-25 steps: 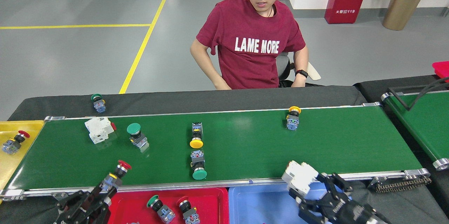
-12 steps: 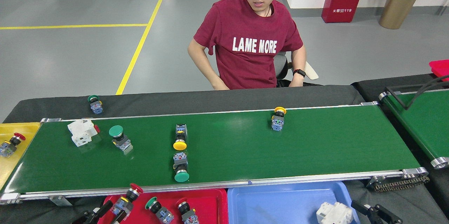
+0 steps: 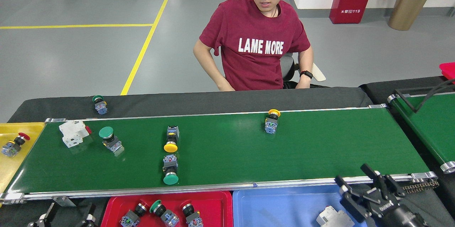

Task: Pick switch part from conveyor to tray
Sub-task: 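Grasp the green-capped button near the belt end with the left gripper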

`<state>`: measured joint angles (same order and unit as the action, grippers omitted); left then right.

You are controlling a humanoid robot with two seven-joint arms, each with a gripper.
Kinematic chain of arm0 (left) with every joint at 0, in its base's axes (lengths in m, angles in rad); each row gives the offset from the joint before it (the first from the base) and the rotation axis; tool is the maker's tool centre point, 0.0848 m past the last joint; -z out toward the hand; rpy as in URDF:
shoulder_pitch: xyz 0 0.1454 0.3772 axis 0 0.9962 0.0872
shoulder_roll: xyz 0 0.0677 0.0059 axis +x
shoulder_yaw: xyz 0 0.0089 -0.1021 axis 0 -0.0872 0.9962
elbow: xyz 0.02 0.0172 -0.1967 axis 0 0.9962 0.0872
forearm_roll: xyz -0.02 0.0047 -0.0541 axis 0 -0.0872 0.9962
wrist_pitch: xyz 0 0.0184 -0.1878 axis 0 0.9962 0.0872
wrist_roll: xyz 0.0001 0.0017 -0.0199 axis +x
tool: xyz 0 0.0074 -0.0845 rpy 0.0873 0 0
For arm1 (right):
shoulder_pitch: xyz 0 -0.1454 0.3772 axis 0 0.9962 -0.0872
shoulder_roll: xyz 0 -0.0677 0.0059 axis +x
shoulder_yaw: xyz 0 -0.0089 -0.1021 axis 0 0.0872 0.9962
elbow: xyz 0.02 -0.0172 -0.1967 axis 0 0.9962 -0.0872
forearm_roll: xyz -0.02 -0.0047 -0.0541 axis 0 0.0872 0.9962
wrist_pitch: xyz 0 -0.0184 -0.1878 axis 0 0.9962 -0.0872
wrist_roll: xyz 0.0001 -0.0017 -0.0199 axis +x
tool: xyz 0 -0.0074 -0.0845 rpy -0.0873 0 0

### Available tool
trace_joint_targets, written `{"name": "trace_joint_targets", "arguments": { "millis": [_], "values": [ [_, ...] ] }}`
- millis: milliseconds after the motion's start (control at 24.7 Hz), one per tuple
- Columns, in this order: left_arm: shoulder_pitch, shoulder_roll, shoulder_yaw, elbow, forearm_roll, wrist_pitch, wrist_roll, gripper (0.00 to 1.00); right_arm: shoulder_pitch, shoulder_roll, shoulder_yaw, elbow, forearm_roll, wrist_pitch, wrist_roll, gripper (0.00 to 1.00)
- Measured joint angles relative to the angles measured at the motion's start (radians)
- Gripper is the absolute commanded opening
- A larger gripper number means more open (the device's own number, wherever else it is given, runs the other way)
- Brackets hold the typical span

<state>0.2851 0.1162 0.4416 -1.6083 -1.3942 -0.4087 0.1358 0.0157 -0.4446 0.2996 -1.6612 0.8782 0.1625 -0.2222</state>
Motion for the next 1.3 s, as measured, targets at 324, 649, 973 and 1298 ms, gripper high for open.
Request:
{"name": "trace_joint_targets", "arguments": {
  "millis": [324,649,973,1298],
  "values": [
    [-0.326,0.088,-0.061,0.295,-0.092,0.02,-0.088,1.0,0.098,0.137,0.115,-0.034,0.211,0.249,0.029,0.98],
    [-0.5,0.165,-0.14,0.525,-0.1,0.02,-0.105,1.0,0.169,0.073,0.073,-0.091,0.208,0.204,0.07,0.98],
    [-0.668,0.191,-0.177,0.777,-0.101,0.11,-0.111,0.62,0.167,0.123,0.029,-0.084,0.207,0.175,0.076,0.98],
    [-0.74,0.211,-0.222,0.934,-0.09,0.167,-0.046,0.04,0.164,0.142,-0.076,-0.081,0.207,0.118,0.074,0.99]
  ]
}}
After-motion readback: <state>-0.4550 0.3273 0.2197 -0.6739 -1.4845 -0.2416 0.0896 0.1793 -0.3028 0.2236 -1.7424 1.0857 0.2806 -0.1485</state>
